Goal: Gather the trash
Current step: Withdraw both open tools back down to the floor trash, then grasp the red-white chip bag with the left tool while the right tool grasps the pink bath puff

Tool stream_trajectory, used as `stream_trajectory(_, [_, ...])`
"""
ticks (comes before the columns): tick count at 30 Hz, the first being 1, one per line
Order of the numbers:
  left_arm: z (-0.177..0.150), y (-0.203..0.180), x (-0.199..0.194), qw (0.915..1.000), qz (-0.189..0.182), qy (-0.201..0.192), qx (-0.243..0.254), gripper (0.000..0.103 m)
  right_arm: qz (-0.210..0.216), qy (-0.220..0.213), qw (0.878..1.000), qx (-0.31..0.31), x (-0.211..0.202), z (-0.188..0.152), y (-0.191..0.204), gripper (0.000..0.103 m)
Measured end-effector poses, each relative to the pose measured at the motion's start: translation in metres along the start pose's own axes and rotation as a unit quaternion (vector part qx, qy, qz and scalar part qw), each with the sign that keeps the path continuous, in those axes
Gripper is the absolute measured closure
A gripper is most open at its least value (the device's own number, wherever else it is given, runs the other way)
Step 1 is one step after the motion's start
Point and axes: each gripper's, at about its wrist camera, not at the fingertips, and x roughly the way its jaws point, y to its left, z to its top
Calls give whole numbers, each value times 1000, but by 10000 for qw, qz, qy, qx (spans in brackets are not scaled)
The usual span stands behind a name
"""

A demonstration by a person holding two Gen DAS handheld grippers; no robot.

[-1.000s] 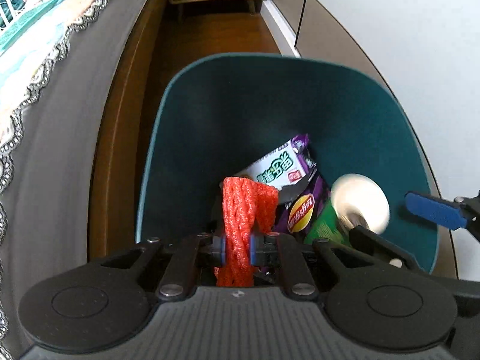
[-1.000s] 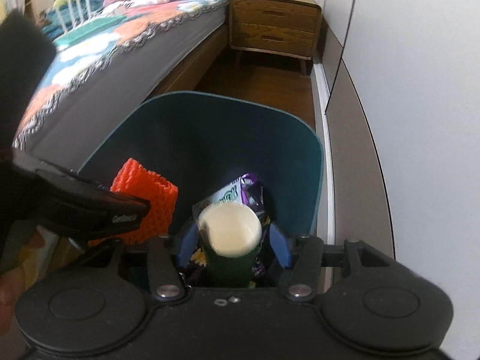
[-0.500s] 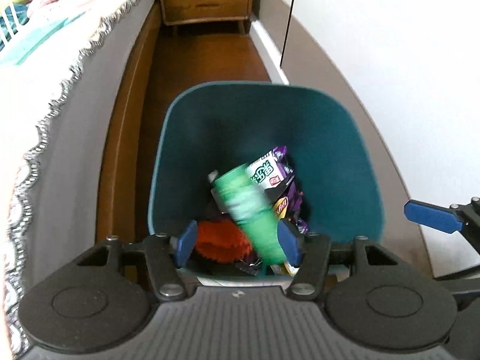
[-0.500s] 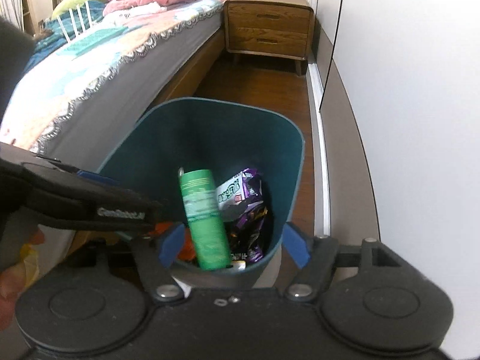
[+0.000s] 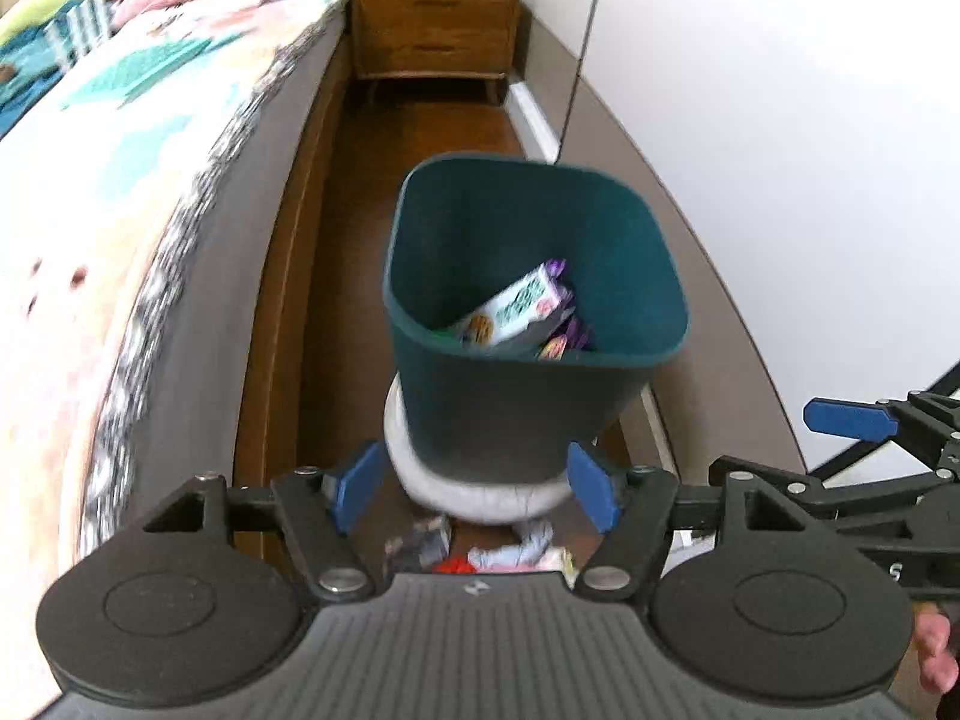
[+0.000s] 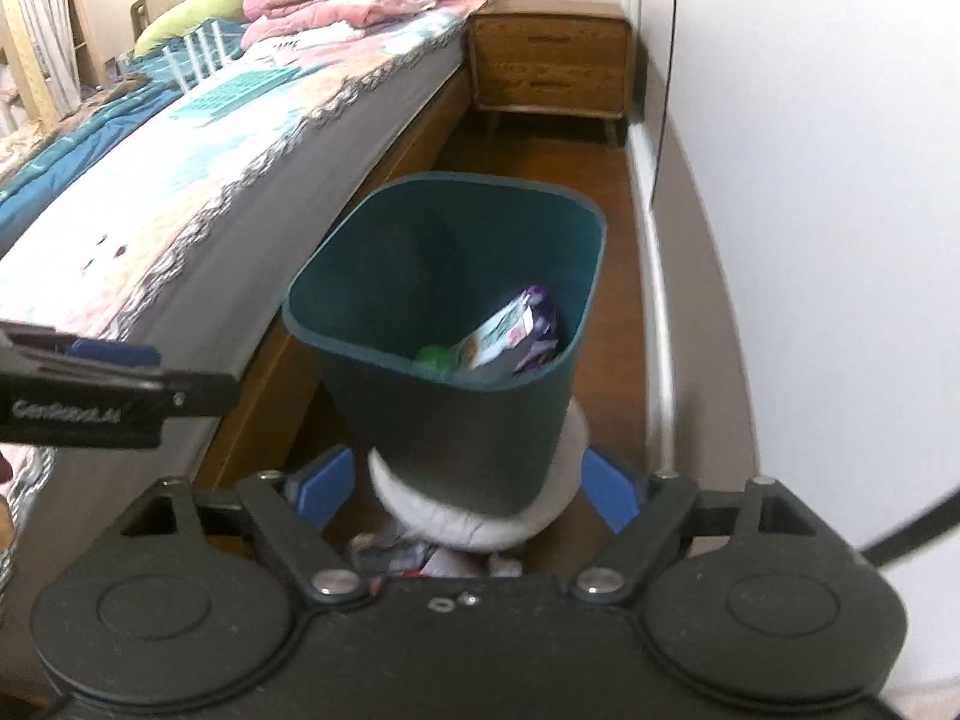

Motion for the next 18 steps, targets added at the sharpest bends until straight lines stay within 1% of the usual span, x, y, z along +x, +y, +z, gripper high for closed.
stream_trajectory(1, [-10,2,1,10000,49,69,-43,27,3,33,10000,-56,1,-6,2,16])
stream_trajectory(3, [-27,3,4,9996,189,123,-158,24,-11,188,9997,-133,11,-20,4,13])
stream_trajectory(5, [-43,6,14,9989,297,257,-241,24,54,393,9991,-149,25,-31,4,13])
stream_trajectory(7, [-58,7,24,9977,434,392,-334,24,61,543,9984,-147,40,-41,5,9])
stream_trajectory(9, [-74,10,36,9960,490,576,-466,24,114,705,9974,-129,58,-51,4,6])
stream_trajectory(12, [-98,9,59,9915,598,954,-649,24,179,984,9949,-148,88,-64,6,6])
stream_trajectory(15, [-126,7,89,9848,662,1418,-753,24,236,1294,9912,-163,120,-80,8,6])
stream_trajectory(18, [-158,-1,122,9776,733,1882,-588,24,297,1569,9870,-159,149,-96,6,6])
